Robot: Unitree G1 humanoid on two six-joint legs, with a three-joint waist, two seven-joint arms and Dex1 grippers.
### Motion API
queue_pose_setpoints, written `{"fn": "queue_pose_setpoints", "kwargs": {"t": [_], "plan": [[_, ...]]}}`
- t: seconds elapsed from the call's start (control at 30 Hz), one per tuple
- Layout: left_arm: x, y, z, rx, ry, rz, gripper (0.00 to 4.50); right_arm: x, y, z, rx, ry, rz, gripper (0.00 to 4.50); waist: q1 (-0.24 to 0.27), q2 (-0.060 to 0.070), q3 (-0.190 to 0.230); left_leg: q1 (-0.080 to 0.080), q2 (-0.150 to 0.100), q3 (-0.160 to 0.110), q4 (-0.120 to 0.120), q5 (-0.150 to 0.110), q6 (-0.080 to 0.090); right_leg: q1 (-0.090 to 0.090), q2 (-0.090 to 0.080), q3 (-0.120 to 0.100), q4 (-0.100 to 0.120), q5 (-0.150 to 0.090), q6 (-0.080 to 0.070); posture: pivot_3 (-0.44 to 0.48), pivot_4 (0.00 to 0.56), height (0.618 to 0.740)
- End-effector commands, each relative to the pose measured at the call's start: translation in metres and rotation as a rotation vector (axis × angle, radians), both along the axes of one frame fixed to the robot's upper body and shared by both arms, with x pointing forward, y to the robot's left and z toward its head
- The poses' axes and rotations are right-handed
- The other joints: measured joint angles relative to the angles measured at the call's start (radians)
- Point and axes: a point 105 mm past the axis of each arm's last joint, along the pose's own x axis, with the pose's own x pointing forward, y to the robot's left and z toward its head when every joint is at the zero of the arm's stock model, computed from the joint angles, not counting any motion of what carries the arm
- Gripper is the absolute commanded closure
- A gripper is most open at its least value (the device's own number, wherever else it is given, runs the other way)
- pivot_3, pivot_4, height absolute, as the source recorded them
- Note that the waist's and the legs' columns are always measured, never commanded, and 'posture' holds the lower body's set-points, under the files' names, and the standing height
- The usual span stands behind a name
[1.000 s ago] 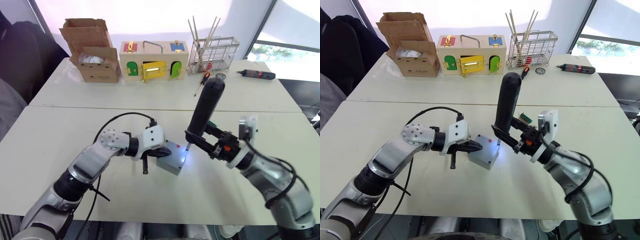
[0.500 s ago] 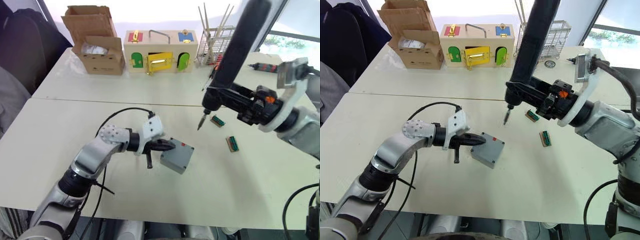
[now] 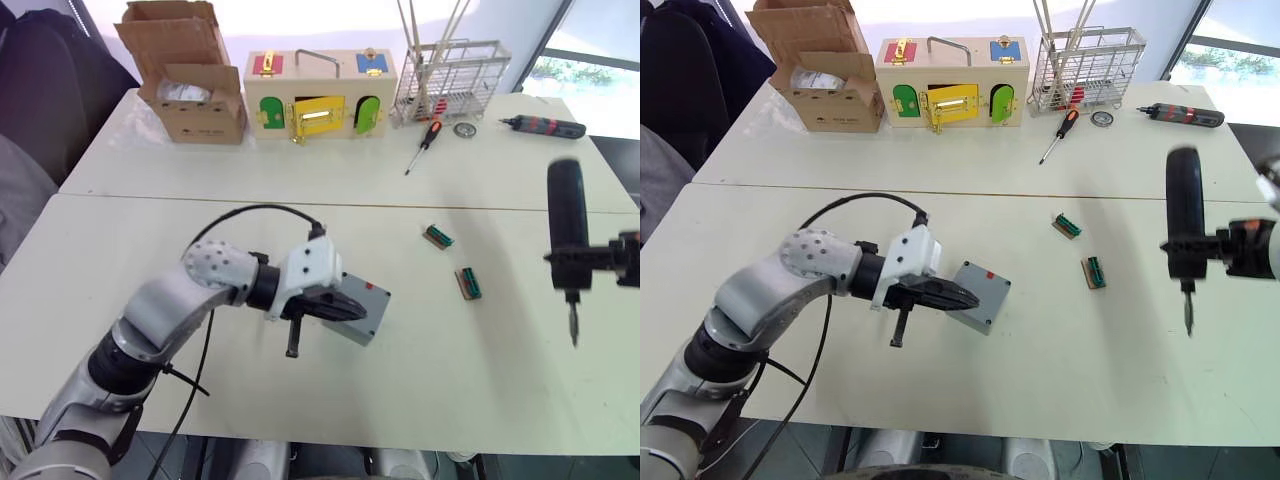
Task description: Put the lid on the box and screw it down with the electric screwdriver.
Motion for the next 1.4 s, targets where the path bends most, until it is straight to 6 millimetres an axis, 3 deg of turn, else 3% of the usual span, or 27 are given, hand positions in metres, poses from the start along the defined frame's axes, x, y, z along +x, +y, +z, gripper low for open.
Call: {"fn": "queue_pose_setpoints", "kwargs": {"t": [0.03, 0.23, 0.53, 0.6, 0.73, 0.77, 0.83, 0.97, 1.1, 1.2, 1.4], "plan": [[-0.008, -0.006, 0.004, -0.019, -0.056, -0.031, 4.50, -0.010, 0.000, -0.008, 0.065, 0.085, 0.015, 2.67, -0.002, 0.001, 0.000, 0.000, 0.000, 0.000, 0.000, -0.001, 0.002, 0.000, 0.000, 0.001, 0.001, 0.001, 0.001, 0.000, 0.150, 0.735], [-0.006, -0.005, -0.006, -0.016, -0.044, 0.011, 4.50, 0.008, -0.018, -0.035, 0.061, 0.110, -0.111, 2.67, -0.005, 0.002, 0.000, 0.005, 0.000, 0.002, 0.001, 0.000, 0.003, -0.001, 0.001, 0.005, 0.010, 0.001, 0.001, 0.000, 0.150, 0.735], [0.012, 0.005, -0.008, -0.011, -0.054, 0.118, 4.50, 0.021, -0.021, -0.059, 0.002, 0.161, -0.108, 2.67, 0.002, 0.003, 0.000, 0.004, 0.000, 0.002, 0.001, 0.005, -0.005, -0.003, 0.002, 0.005, 0.012, 0.001, 0.001, 0.000, 0.150, 0.735], [0.018, 0.008, -0.008, -0.001, -0.066, 0.143, 4.50, 0.023, -0.022, -0.060, -0.015, 0.161, -0.099, 1.66, 0.000, 0.003, 0.000, 0.004, 0.000, 0.002, 0.002, 0.005, -0.005, -0.003, 0.002, 0.006, 0.012, 0.001, 0.001, 0.000, 0.150, 0.735], [0.036, 0.015, -0.009, 0.027, -0.123, 0.226, 4.50, 0.027, -0.025, -0.062, -0.059, 0.148, -0.092, 0.31, 0.000, 0.002, 0.000, 0.004, 0.000, 0.002, 0.002, 0.005, -0.005, -0.003, 0.002, 0.005, 0.013, 0.001, 0.002, 0.000, 0.150, 0.735], [0.040, 0.017, -0.008, 0.032, -0.131, 0.236, 4.50, 0.029, -0.024, -0.061, -0.064, 0.144, -0.083, 0.04, 0.000, 0.002, 0.000, 0.004, 0.000, 0.002, 0.002, 0.005, -0.005, -0.003, 0.002, 0.005, 0.013, 0.001, 0.002, 0.000, 0.150, 0.735], [0.049, 0.027, -0.007, 0.061, -0.162, 0.271, 4.50, 0.040, -0.022, -0.047, -0.127, 0.042, -0.015, 0.04, 0.000, 0.002, 0.000, 0.004, 0.000, 0.002, 0.002, 0.005, -0.005, -0.003, 0.002, 0.005, 0.013, 0.001, 0.002, 0.000, 0.150, 0.735], [0.060, 0.039, -0.011, 0.110, -0.185, 0.329, 4.50, 0.062, 0.002, -0.005, -0.285, -0.234, 0.262, 0.04, -0.004, 0.003, 0.000, 0.004, 0.000, 0.002, 0.002, 0.005, -0.006, -0.004, 0.003, 0.005, 0.014, 0.001, 0.002, 0.000, 0.150, 0.735], [0.064, 0.042, -0.024, 0.149, -0.171, 0.359, 4.50, 0.053, 0.063, 0.010, -0.308, -0.412, 0.626, 0.04, -0.004, 0.002, 0.000, 0.004, 0.001, 0.001, 0.001, 0.005, -0.006, -0.005, 0.003, 0.005, 0.014, 0.001, 0.002, 0.000, 0.150, 0.735], [0.059, 0.037, -0.035, 0.161, -0.135, 0.340, 4.50, 0.017, 0.122, -0.008, -0.126, -0.391, 0.856, 0.04, 0.002, 0.001, 0.000, 0.004, 0.001, 0.000, 0.001, 0.005, -0.006, -0.004, 0.003, 0.005, 0.014, 0.001, 0.002, 0.000, 0.150, 0.735], [0.060, 0.034, -0.046, 0.182, -0.119, 0.342, 4.50, -0.018, 0.159, -0.044, -0.060, -0.324, 0.981, 0.04, 0.004, 0.001, 0.000, 0.001, 0.000, -0.001, 0.011, 0.003, -0.004, -0.003, 0.003, 0.004, 0.017, 0.001, 0.002, 0.000, 0.150, 0.735]]}}
